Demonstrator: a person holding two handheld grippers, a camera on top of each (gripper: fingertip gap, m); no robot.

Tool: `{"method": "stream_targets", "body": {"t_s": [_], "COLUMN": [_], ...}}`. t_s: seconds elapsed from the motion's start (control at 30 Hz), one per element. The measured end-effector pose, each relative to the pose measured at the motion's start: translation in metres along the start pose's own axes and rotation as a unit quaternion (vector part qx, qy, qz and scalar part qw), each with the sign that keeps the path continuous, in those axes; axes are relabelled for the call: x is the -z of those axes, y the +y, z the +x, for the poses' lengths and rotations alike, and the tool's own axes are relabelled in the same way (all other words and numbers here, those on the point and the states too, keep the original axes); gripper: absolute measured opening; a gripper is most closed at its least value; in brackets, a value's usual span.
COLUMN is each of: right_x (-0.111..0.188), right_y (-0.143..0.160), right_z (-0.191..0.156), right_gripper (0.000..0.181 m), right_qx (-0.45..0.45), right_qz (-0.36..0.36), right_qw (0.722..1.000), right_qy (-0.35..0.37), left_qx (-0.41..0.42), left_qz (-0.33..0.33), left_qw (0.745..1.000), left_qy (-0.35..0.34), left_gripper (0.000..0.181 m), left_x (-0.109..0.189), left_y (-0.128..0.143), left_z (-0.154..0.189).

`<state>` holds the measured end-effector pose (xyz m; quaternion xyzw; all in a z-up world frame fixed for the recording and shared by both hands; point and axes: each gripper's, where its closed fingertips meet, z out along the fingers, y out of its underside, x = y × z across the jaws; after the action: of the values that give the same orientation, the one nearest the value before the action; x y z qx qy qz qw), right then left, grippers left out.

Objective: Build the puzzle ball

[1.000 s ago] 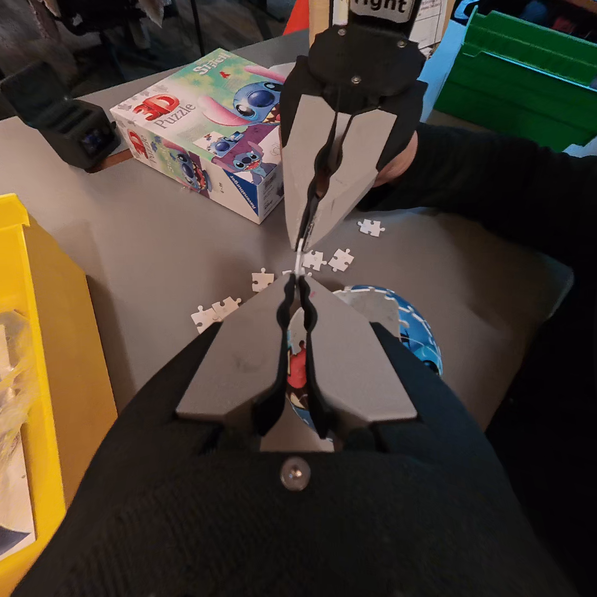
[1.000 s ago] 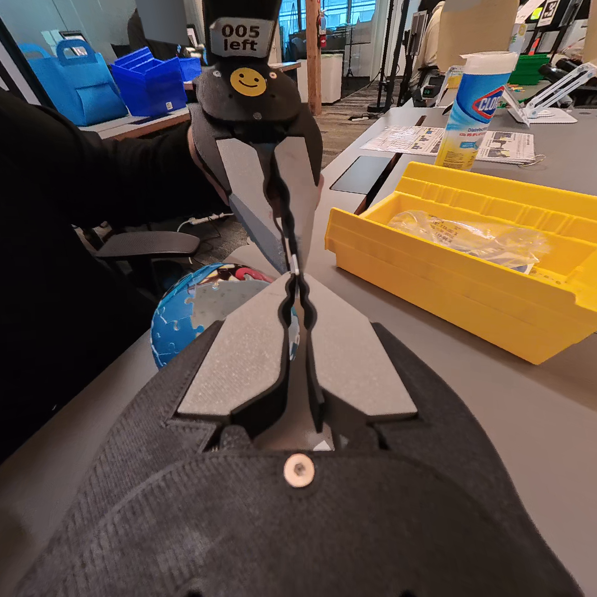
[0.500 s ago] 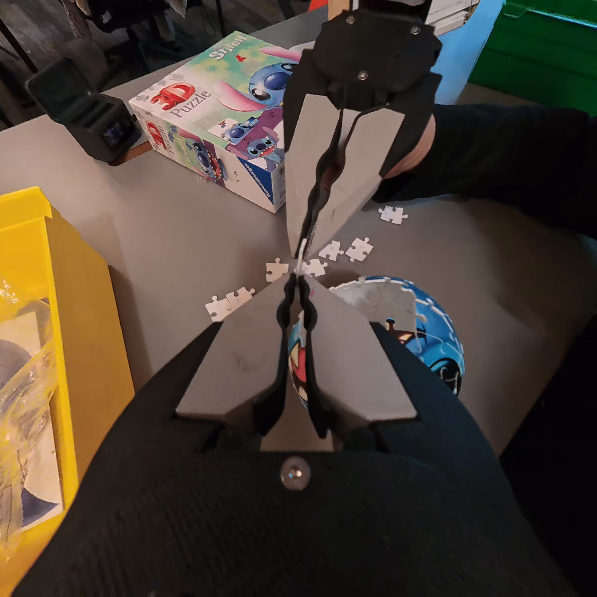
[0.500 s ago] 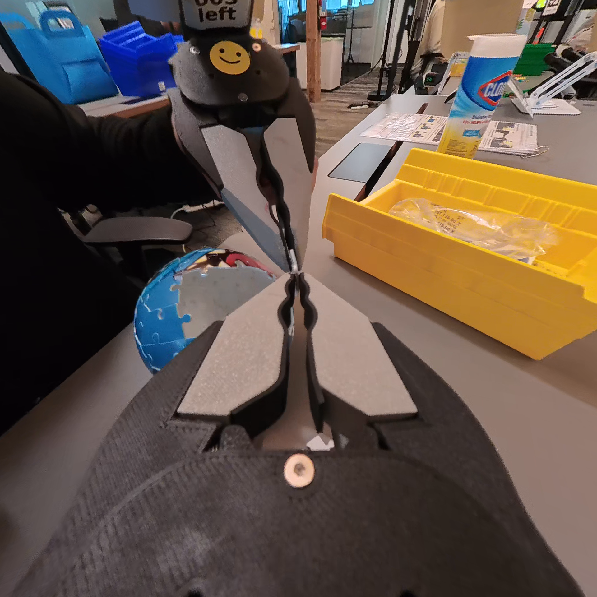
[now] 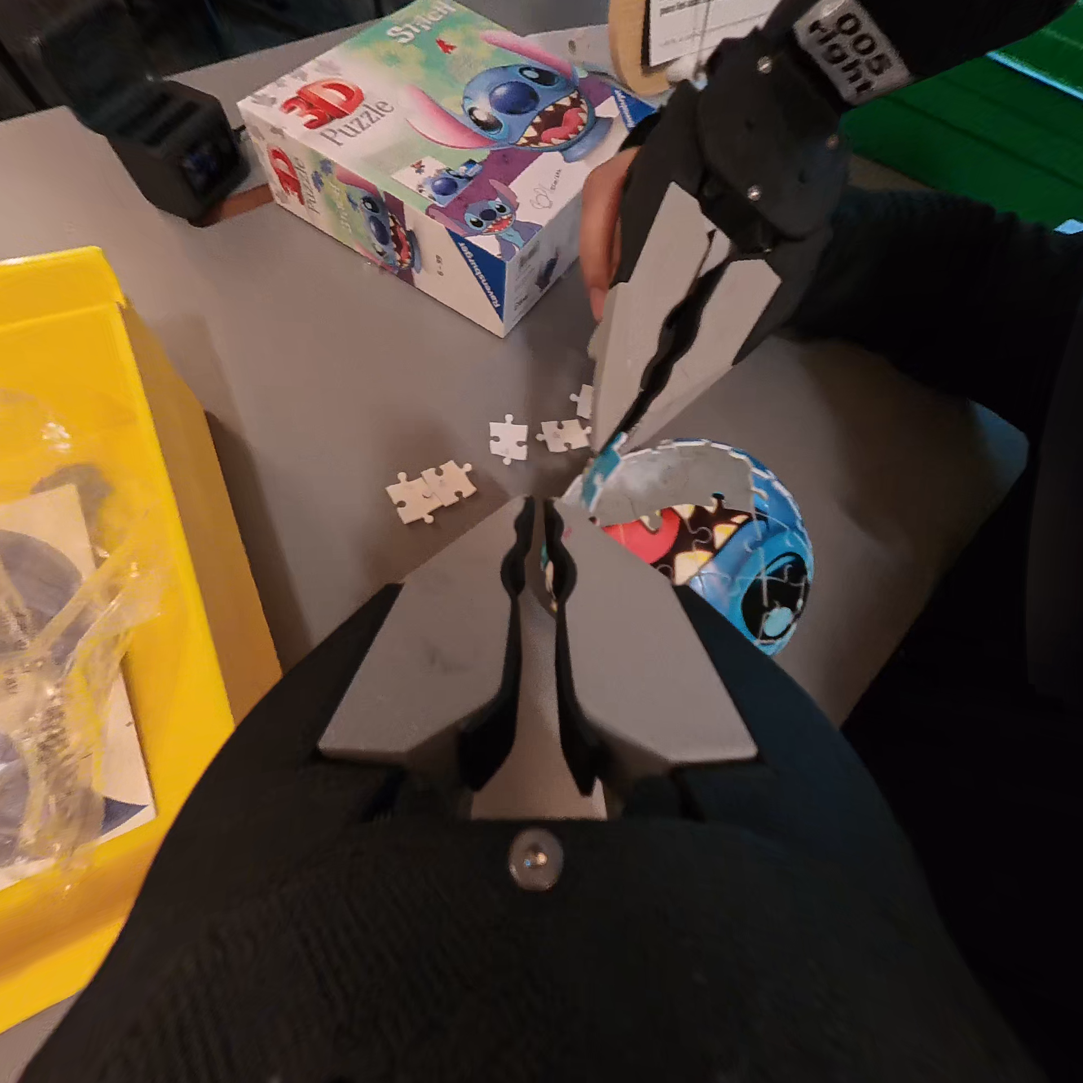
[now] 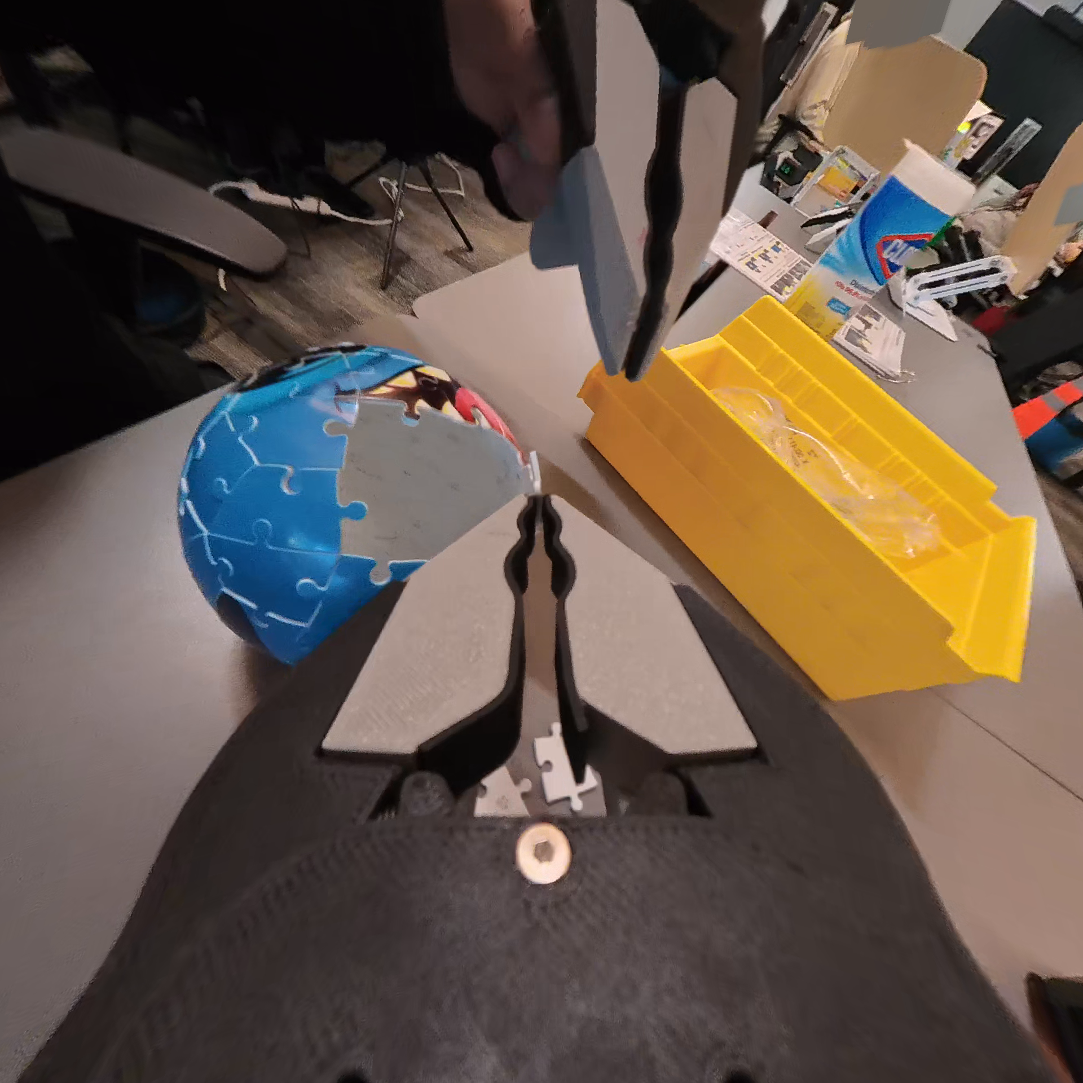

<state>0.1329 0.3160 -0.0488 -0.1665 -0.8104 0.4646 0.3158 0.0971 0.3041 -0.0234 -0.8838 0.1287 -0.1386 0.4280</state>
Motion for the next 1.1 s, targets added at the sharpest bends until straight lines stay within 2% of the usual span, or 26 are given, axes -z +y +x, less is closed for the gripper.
{"method": "stream_targets", "body": {"t_s": [0.17, 0.37, 0.57, 0.73, 1.1], "right_x": [-0.004, -0.008, -0.006, -0.011, -0.01], "right_y": [0.002, 0.003, -0.004, 0.001, -0.004], "right_z": [0.005, 0.007, 0.005, 0.003, 0.0], "right_gripper": [0.0, 0.0, 0.0, 0.0, 0.0], "right_qx": [0.005, 0.036, 0.061, 0.067, 0.085], "right_qz": [-0.008, -0.032, -0.038, -0.048, -0.034], "right_qw": [1.0, 0.999, 0.997, 0.997, 0.996], "right_qy": [0.013, 0.003, -0.002, -0.006, -0.008], "left_qx": [-0.008, -0.036, -0.039, -0.028, -0.045], "left_qz": [-0.02, -0.049, -0.044, -0.031, -0.034], "left_qw": [0.999, 0.998, 0.998, 0.998, 0.996], "left_qy": [0.026, 0.016, 0.02, 0.042, 0.064], "left_gripper": [0.006, 0.008, 0.007, 0.0, 0.001], "left_x": [-0.002, -0.008, -0.008, -0.007, -0.013], "left_y": [0.006, 0.013, 0.014, 0.014, 0.013], "left_z": [0.01, 0.013, 0.01, 0.01, 0.018]}}
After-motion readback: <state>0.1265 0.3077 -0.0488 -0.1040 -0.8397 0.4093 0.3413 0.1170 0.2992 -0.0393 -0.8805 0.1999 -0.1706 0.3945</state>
